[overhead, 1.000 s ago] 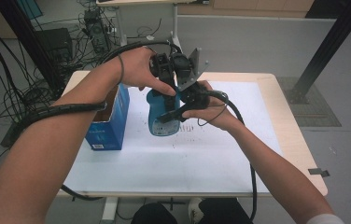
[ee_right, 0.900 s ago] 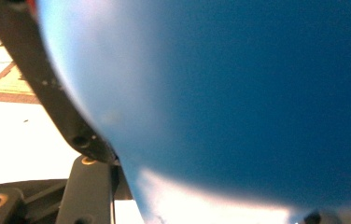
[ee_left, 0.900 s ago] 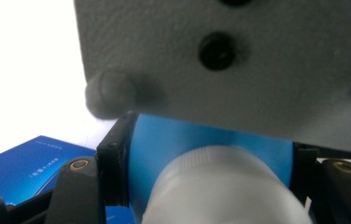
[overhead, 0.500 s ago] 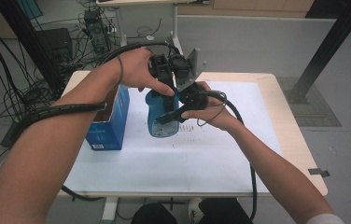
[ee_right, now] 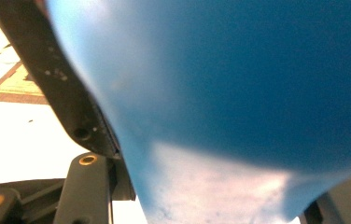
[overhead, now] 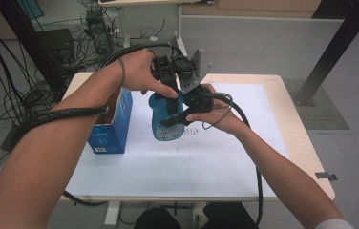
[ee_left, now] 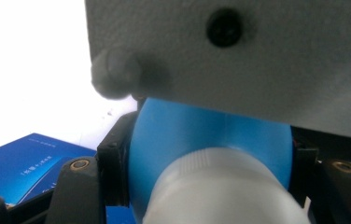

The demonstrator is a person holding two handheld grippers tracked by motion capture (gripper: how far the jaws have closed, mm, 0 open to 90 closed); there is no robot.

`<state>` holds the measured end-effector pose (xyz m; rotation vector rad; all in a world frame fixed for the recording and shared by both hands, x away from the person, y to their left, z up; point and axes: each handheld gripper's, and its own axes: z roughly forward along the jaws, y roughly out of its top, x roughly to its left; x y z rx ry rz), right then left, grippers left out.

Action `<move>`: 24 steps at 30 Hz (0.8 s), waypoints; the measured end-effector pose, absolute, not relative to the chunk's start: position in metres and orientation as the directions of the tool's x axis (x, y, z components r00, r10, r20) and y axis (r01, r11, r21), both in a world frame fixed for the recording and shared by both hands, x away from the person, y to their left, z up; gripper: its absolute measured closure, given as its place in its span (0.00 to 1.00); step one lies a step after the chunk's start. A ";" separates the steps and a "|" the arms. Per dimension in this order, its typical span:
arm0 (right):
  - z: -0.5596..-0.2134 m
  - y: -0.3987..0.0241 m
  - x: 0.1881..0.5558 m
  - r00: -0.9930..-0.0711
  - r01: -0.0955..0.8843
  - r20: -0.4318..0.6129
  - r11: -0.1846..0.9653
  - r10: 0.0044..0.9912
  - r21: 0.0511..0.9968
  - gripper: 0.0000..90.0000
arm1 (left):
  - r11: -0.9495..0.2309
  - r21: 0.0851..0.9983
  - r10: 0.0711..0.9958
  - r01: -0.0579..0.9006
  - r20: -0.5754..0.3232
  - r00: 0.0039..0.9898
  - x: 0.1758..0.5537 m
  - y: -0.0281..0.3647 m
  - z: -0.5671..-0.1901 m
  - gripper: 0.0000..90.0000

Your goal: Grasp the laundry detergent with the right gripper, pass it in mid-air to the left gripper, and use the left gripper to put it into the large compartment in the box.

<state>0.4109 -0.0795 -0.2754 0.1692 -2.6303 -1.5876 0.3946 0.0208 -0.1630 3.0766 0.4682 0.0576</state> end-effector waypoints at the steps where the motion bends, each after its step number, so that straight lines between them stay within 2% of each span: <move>1: -0.275 -0.080 0.411 -0.992 -0.063 -0.007 0.460 -0.123 0.886 0.47 | -0.954 0.037 0.299 0.297 0.033 0.954 0.394 0.021 -0.163 0.41; 24: -0.276 -0.084 0.411 -0.994 -0.037 0.012 0.433 -0.109 0.900 0.45 | -0.949 0.049 0.312 0.310 0.043 0.949 0.394 0.020 -0.160 0.42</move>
